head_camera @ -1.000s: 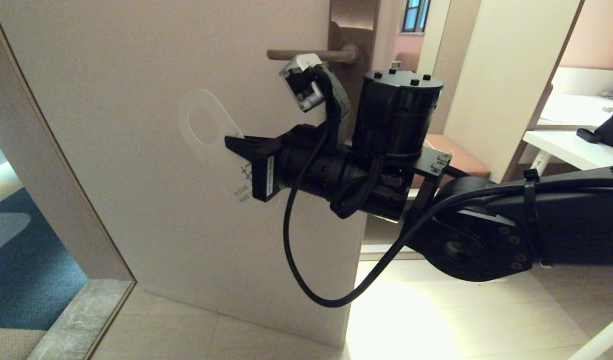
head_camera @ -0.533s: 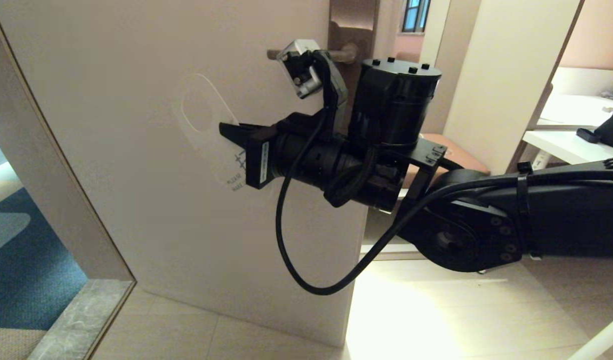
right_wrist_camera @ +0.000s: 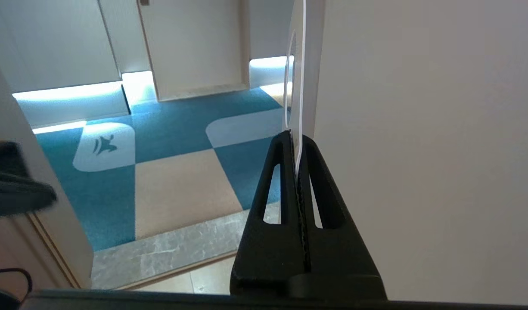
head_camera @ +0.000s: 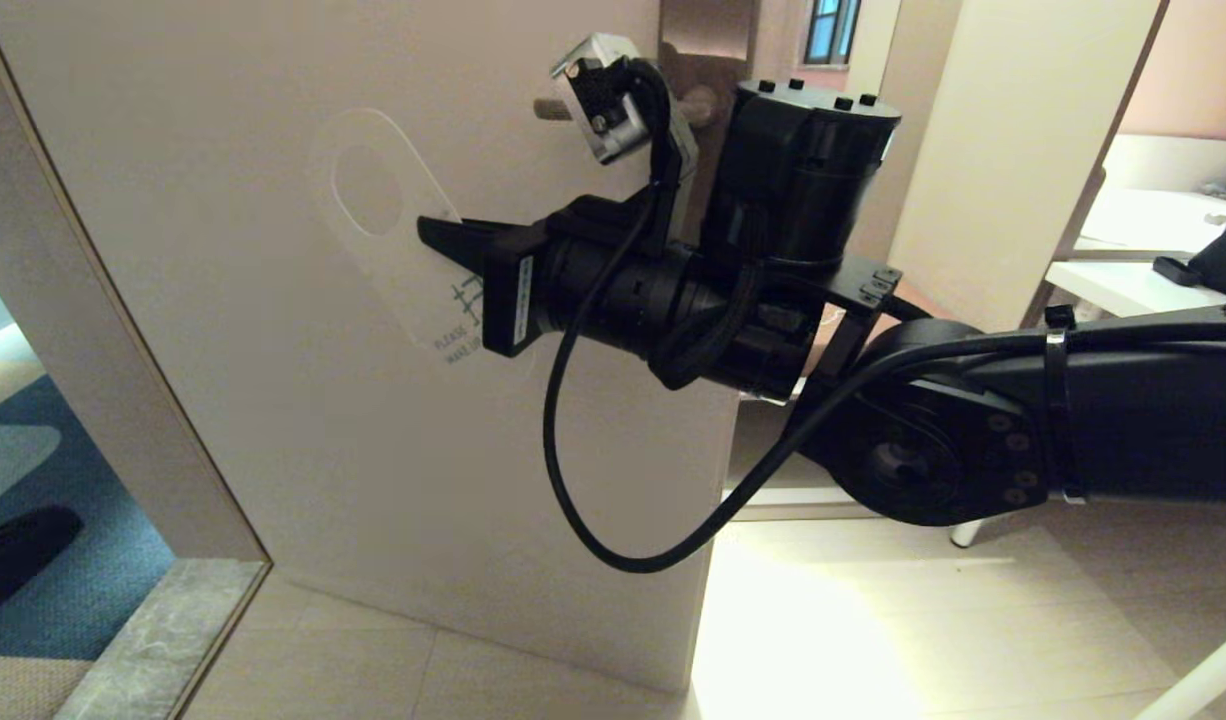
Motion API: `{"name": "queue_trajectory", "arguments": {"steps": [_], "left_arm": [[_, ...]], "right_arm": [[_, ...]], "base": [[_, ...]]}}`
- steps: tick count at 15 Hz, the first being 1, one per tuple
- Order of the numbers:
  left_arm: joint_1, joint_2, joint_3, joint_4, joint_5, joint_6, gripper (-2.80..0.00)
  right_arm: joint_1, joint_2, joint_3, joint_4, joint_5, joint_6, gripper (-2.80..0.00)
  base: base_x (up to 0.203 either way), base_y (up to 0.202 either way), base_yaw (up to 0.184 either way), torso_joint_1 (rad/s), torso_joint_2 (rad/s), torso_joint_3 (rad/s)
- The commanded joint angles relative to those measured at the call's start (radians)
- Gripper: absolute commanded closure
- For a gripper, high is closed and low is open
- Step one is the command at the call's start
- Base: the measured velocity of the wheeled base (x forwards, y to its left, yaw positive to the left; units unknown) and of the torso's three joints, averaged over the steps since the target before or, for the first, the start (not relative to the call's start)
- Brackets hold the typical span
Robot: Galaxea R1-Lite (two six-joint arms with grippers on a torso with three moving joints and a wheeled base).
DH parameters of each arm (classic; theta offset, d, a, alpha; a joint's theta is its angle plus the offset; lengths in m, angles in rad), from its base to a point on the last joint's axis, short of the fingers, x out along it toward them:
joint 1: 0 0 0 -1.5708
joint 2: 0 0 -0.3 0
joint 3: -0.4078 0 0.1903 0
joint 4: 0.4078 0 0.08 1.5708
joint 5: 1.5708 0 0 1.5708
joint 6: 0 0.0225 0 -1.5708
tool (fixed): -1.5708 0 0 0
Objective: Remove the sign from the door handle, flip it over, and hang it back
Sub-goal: Hand it to the other hand
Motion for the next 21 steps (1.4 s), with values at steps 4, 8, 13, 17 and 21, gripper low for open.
{"name": "queue_trajectory", "arguments": {"steps": [4, 8, 13, 17, 21], "left_arm": [[-0.024, 0.247, -0.014, -0.151, -0.074, -0.029, -2.8], [-0.019, 0.378, -0.017, -0.316, -0.088, -0.035, -2.8], [0.106, 0.44, -0.043, -0.35, -0.226, -0.064, -2.8], [0.189, 0.494, -0.094, -0.35, -0.32, -0.119, -2.8], [0.188, 0.505, -0.105, -0.351, -0.413, -0.178, -2.8]], "right_arm": [[0.0, 0.025, -0.052, -0.003, 0.004, 0.001, 0.0], [-0.003, 0.041, -0.085, -0.001, 0.004, -0.001, 0.0], [-0.015, 0.046, -0.107, 0.003, 0.065, 0.0, 0.0], [-0.017, 0.04, -0.118, 0.0, 0.132, 0.093, 0.0], [-0.028, 0.043, -0.123, 0.0, 0.285, 0.137, 0.0]], "base": [[0.0, 0.0, 0.0, 0.0, 0.0, 0.0], [0.0, 0.0, 0.0, 0.0, 0.0, 0.0], [0.0, 0.0, 0.0, 0.0, 0.0, 0.0], [0.0, 0.0, 0.0, 0.0, 0.0, 0.0], [0.0, 0.0, 0.0, 0.0, 0.0, 0.0]]}}
